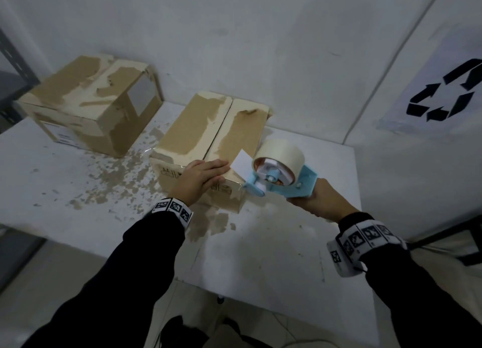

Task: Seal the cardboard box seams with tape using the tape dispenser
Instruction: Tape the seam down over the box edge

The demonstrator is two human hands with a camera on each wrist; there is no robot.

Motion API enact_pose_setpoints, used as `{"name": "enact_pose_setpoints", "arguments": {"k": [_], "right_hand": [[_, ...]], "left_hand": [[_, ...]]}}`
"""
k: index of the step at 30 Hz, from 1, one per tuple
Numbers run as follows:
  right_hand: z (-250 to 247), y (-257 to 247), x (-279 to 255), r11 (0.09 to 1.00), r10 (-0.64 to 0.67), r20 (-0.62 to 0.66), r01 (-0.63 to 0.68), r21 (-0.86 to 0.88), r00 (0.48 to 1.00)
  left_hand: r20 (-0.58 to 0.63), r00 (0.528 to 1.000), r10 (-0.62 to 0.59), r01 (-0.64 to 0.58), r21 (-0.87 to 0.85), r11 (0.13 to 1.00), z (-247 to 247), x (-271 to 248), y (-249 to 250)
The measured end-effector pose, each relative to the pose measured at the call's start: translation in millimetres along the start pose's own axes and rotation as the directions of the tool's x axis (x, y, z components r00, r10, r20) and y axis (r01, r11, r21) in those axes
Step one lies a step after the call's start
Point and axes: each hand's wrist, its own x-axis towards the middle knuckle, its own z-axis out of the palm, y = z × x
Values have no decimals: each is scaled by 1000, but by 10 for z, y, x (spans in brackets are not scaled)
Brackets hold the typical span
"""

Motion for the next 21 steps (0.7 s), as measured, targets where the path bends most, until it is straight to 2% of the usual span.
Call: {"name": "enact_pose_setpoints", "arguments": {"k": [3,4,6,7,9,12,14,16,18,21], "right_hand": [[-55,36,82,948,-5,79,29,-316,997],[-77,60,84,925,10,86,24,-379,996],[-91,106,61,917,0,71,28,-397,997],[-71,137,42,934,2,61,20,-356,998],[9,203,-17,991,80,21,-77,-108,997],[177,335,-61,938,226,-47,-205,279,973],[249,387,-31,826,349,-74,-269,496,934],[301,405,42,664,476,-39,-330,671,879],[345,443,167,525,564,17,-374,764,826],[466,527,358,399,639,97,-436,807,763]], "left_hand": [[9,1000,-14,14,-10,1000,-6,-1,-15],[18,1000,-13,13,-15,1000,-11,1,-20],[15,1000,-15,15,0,1000,-12,-1,-25],[19,1000,-18,17,7,1000,-10,0,-26],[40,999,-18,18,5,1000,2,2,-34],[37,999,-26,26,1,1000,19,-10,-50],[38,999,-39,39,-9,999,24,-12,-56],[34,998,-46,46,-8,999,31,-15,-49],[37,998,-45,45,-4,999,29,-11,-43],[53,997,-54,54,-4,999,26,-11,-46]]}}
